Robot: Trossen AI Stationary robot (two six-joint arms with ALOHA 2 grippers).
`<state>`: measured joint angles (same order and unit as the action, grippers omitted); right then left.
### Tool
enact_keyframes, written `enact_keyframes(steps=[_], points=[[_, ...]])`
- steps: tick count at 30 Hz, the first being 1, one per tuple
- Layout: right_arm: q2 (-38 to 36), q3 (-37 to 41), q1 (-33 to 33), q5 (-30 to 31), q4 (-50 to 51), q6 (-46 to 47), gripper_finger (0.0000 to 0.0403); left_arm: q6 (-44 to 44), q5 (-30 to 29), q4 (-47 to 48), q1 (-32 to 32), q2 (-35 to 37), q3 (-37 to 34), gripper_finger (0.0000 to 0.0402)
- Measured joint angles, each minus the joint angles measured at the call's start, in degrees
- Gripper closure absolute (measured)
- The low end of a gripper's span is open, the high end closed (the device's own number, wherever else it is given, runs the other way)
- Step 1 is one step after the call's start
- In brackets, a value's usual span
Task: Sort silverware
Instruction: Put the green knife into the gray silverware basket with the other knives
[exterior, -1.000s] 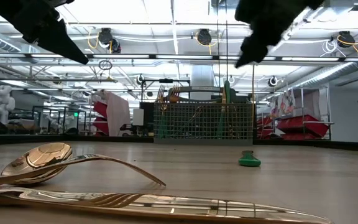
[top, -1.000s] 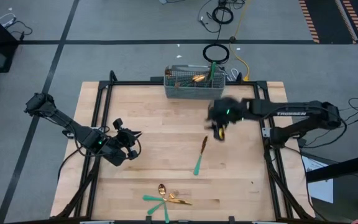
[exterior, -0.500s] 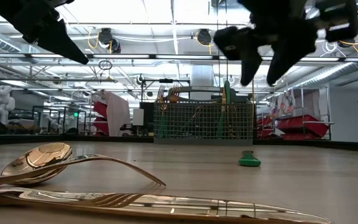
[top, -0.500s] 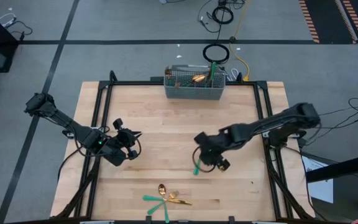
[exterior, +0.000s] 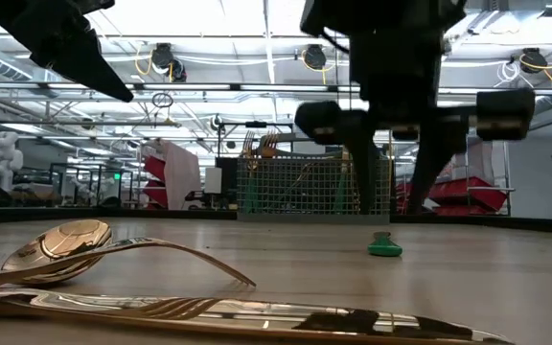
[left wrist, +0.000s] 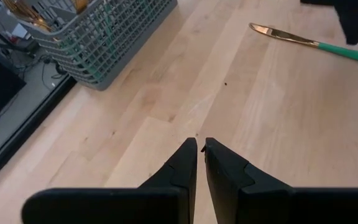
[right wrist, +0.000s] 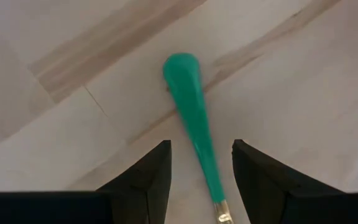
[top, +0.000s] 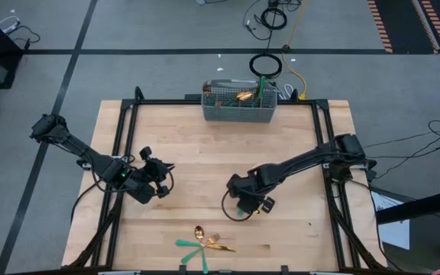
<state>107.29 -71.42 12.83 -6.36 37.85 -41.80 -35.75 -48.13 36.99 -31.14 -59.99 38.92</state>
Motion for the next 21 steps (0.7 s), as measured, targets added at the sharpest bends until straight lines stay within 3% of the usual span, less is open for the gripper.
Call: enact_keyframes(steps=[6,10,13,18,21], points=[[4.99,-0.21,-0.01,1.53,-0.98,-1.48,0.0245,0.00,-0.01,0.00,0.00,0.00,0.00,0.0360],[8.58,-0.58,0.52,7.83,-1.22,-2.80,0.0249,0.01,-0.02,-0.37,0.00,0.02,-0.34,0.0360],[10.29,-0.98,1.47,11.18,-0.25,-6.06,0.0284,-1.28,-0.01,-0.55,0.00,0.02,-1.80,0.0360],[10.31,-0.88,3.18,11.85,0.58,-7.39,0.0383,-6.21,0.23,-0.40,0.00,0.02,-4.24,0.0360],[10.31,-0.80,4.31,13.40,0.01,-5.96,0.0395,-7.01,0.34,-0.42,0.00,0.02,-5.12,0.0360]])
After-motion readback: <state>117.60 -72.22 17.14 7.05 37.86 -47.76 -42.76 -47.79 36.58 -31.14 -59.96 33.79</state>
